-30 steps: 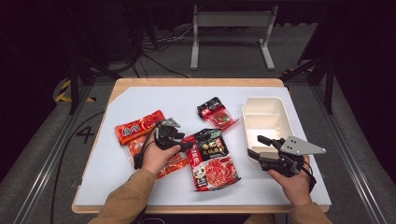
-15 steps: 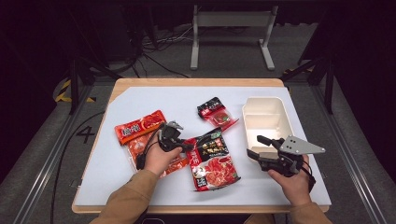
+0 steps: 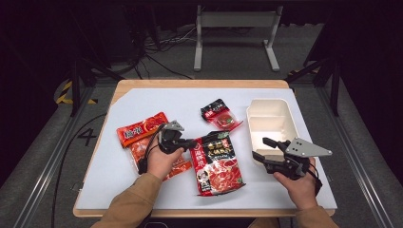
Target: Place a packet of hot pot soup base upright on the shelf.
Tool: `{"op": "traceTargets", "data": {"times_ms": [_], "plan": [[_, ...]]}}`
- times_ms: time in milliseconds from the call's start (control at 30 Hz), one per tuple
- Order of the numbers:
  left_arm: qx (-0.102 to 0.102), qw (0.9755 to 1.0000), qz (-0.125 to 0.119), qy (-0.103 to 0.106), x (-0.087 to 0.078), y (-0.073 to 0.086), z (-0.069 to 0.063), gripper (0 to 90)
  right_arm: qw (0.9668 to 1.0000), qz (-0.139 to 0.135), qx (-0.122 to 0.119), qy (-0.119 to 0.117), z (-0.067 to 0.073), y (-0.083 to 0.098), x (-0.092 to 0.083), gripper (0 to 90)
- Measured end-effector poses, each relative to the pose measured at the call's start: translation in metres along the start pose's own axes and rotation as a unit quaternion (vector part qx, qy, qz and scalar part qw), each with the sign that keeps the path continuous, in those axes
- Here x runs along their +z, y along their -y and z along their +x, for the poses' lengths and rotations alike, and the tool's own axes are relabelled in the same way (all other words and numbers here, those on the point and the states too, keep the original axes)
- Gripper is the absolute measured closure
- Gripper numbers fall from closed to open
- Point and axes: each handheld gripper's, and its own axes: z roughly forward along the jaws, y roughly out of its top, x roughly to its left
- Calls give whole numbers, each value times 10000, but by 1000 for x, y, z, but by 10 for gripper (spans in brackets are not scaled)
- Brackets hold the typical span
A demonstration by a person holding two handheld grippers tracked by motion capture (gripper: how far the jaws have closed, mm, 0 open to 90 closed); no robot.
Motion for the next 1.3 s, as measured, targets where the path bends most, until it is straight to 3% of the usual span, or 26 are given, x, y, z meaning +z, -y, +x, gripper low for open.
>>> {"op": "traceTargets", "data": {"times_ms": [167,467,700,967,1133,1300], "plan": [[207,9994,-274,37,-14,-10,-16,861,10000,-43,-25,39,0,-1,-2,390],[427,9979,-461,155,-27,-17,-31,866,9999,-88,-80,103,2,-3,-4,405],[802,9941,-694,219,-42,-26,-52,868,9996,-179,-91,200,2,-6,-9,433],[1097,9898,-868,256,-53,-31,-66,871,9993,-253,-52,254,1,-9,-14,433],[1193,9879,-956,265,-60,-32,-72,873,9995,-270,-28,182,2,-12,-15,428],[1297,9853,-1096,169,-68,-34,-78,874,9991,-356,200,-87,1,-19,-20,423]]}}
